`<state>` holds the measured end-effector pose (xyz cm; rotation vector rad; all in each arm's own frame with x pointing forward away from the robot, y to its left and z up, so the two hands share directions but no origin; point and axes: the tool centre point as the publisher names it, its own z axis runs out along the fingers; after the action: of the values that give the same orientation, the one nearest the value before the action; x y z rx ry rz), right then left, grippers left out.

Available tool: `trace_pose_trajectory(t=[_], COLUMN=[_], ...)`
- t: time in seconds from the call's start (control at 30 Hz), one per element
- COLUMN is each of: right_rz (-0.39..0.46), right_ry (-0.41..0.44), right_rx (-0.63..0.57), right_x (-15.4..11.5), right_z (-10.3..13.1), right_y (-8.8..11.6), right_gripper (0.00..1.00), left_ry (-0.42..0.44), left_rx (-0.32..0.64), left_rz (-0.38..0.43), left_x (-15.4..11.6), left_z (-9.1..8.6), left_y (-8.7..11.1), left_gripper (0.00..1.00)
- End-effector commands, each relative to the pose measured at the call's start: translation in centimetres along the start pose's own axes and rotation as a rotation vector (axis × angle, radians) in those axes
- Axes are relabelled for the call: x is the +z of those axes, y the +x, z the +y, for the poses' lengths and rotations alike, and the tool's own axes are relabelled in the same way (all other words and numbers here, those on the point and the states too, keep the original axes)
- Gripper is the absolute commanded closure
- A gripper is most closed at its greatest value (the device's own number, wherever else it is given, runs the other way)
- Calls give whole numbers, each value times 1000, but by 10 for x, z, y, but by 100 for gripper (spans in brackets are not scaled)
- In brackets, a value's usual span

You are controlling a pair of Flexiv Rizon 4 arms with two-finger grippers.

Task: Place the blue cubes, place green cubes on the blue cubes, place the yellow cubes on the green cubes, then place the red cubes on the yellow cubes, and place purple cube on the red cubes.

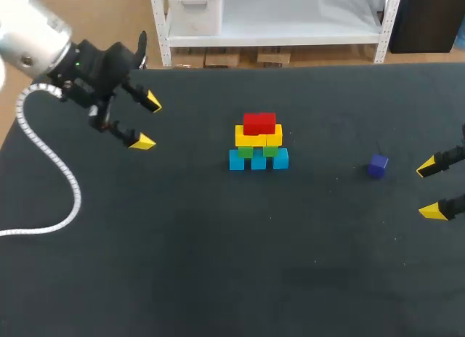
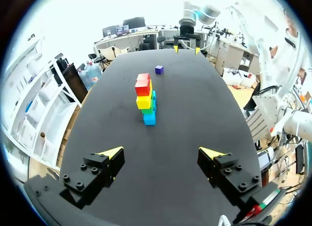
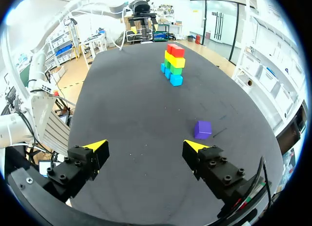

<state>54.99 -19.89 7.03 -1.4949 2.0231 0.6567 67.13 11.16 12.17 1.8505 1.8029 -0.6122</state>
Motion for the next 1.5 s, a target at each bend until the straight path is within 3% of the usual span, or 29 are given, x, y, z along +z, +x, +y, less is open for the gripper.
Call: trace_pose_trajectory(t=[0.03,0.87,0.97,1.2,1.5], right_rz=[-3,-3,46,50,37], right_ry=[-1,-1,61,156,156], right_rx=[-1,-1,-2,31,82], right_x=[1,1,-3,5,41], right_z=[-1,-1,-8,-31,-62], right_y=[0,0,-3,-10,-13], right_gripper=[0,0,0,0,0], left_ry=[-6,20,20,20,20], left_rx=[14,43,43,43,43], left_rz=[-19,-19,-19,-19,-19], left_x=[-10,-16,-16,-16,-16], left_z=[-8,-13,-13,-13,-13], left_y=[11,16,16,16,16], left_gripper=[0,0,0,0,0])
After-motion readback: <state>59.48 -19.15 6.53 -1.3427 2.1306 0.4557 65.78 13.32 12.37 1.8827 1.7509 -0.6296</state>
